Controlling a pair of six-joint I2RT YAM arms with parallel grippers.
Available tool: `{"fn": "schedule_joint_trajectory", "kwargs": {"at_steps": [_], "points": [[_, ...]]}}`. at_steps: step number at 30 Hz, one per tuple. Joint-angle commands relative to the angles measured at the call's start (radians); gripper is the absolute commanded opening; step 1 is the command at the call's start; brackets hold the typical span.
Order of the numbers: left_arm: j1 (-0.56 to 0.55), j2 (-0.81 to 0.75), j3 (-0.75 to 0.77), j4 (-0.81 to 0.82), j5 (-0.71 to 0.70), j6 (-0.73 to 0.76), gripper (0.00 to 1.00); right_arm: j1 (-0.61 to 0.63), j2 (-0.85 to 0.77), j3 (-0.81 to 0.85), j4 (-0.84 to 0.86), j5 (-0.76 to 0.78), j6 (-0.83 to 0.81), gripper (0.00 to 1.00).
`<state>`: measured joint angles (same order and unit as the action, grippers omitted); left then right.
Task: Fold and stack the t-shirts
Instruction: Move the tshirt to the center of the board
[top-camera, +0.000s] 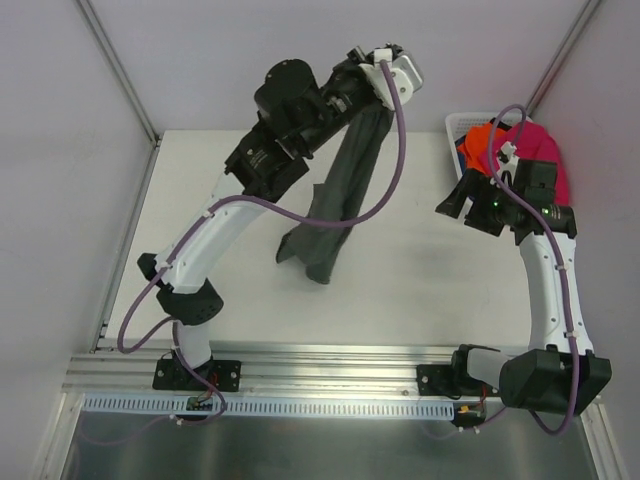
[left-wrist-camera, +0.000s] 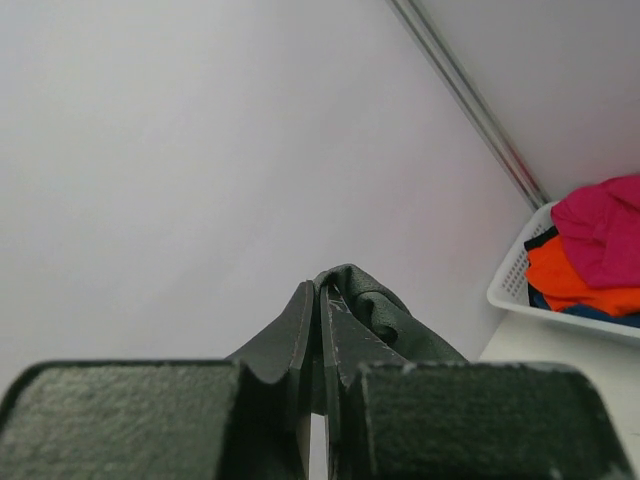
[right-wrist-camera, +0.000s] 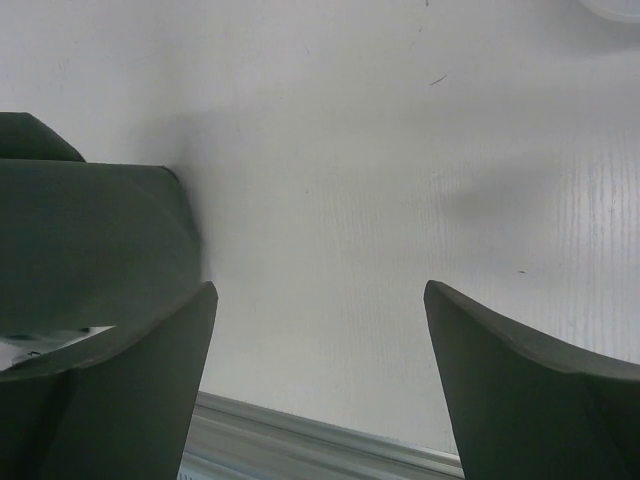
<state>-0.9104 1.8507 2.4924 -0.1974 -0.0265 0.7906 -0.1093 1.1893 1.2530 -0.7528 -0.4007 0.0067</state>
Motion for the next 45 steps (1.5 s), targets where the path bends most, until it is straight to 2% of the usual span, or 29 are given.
{"fn": "schedule_joint_trajectory", "kwargs": {"at_steps": [1,6,11,16,24,29,31,38,42,43,45], "points": [[-0.007,0.036,-0.003,0.141,-0.006,0.044,0.00,-0.013,-0.040,0.049,0.012,-0.012,-0.001,0.90],[0.031,0.080,-0.085,0.161,-0.033,0.009,0.00,-0.015,-0.065,0.039,-0.002,-0.021,0.001,0.90],[0.165,0.110,-0.203,0.145,-0.105,-0.063,0.00,-0.015,-0.073,0.029,-0.008,-0.055,0.025,0.90],[0.235,0.062,-0.432,0.139,-0.128,-0.054,0.00,-0.015,-0.076,0.013,-0.005,-0.059,0.033,0.90],[0.251,-0.177,-0.905,0.138,-0.128,-0.053,0.00,-0.015,-0.074,-0.035,-0.020,-0.020,0.003,0.90],[0.258,-0.333,-1.108,0.122,-0.138,-0.073,0.00,-0.015,-0.019,-0.055,-0.031,0.002,0.001,0.86],[0.268,-0.357,-1.148,0.090,-0.164,-0.089,0.00,-0.013,0.032,-0.050,-0.020,-0.018,-0.001,0.81],[0.283,-0.449,-1.225,0.052,-0.153,-0.131,0.00,-0.012,0.285,0.095,0.013,-0.024,0.004,0.79],[0.283,-0.403,-1.183,0.044,-0.138,-0.152,0.00,0.000,0.502,0.305,-0.003,-0.043,0.004,0.76],[0.283,-0.383,-1.169,0.042,-0.133,-0.160,0.00,0.011,0.547,0.419,-0.017,-0.046,0.001,0.75],[0.283,-0.360,-1.135,0.035,-0.125,-0.163,0.00,0.025,0.692,0.529,-0.028,-0.041,-0.036,0.73]]}}
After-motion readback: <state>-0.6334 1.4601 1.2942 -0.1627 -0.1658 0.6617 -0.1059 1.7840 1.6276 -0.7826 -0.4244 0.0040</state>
